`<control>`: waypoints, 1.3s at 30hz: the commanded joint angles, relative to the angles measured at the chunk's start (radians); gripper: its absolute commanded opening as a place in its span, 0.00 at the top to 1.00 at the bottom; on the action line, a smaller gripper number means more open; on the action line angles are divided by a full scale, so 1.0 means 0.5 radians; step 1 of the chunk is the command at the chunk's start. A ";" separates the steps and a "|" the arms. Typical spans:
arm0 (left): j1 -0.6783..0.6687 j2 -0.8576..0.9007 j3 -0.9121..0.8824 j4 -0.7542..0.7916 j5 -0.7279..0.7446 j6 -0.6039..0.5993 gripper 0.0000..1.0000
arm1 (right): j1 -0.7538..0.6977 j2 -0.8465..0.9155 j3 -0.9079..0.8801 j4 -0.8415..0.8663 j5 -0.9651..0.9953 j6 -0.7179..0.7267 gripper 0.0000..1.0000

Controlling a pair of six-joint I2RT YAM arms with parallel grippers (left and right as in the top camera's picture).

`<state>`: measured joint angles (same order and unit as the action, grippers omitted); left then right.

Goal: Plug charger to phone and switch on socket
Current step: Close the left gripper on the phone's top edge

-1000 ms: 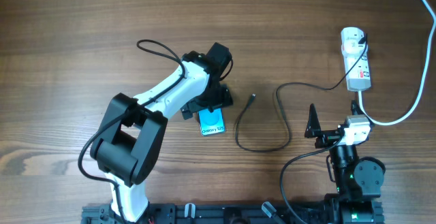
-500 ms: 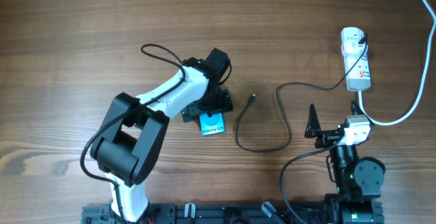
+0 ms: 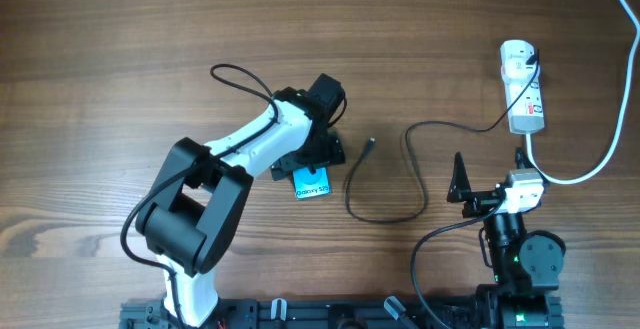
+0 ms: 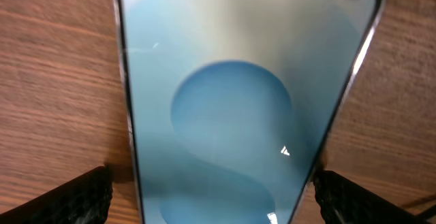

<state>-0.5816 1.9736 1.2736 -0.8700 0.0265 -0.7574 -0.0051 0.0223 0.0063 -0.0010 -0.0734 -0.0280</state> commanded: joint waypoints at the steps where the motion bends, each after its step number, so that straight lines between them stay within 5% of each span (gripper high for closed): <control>1: -0.007 0.037 -0.014 -0.002 -0.066 -0.034 0.00 | 0.004 -0.008 -0.002 0.005 0.013 0.005 0.00; 27: -0.012 0.047 -0.027 0.037 -0.108 -0.013 0.00 | 0.004 -0.008 -0.002 0.004 0.013 0.005 0.00; 30: -0.021 0.047 -0.027 0.038 -0.108 -0.013 0.11 | 0.004 -0.008 -0.002 0.005 0.013 0.005 0.00; 39: -0.059 0.047 -0.027 0.060 -0.108 -0.020 0.17 | 0.004 -0.008 -0.002 0.005 0.013 0.005 0.00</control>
<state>-0.6025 1.9785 1.2724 -0.8402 -0.0143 -0.7647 -0.0051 0.0223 0.0063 -0.0010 -0.0734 -0.0280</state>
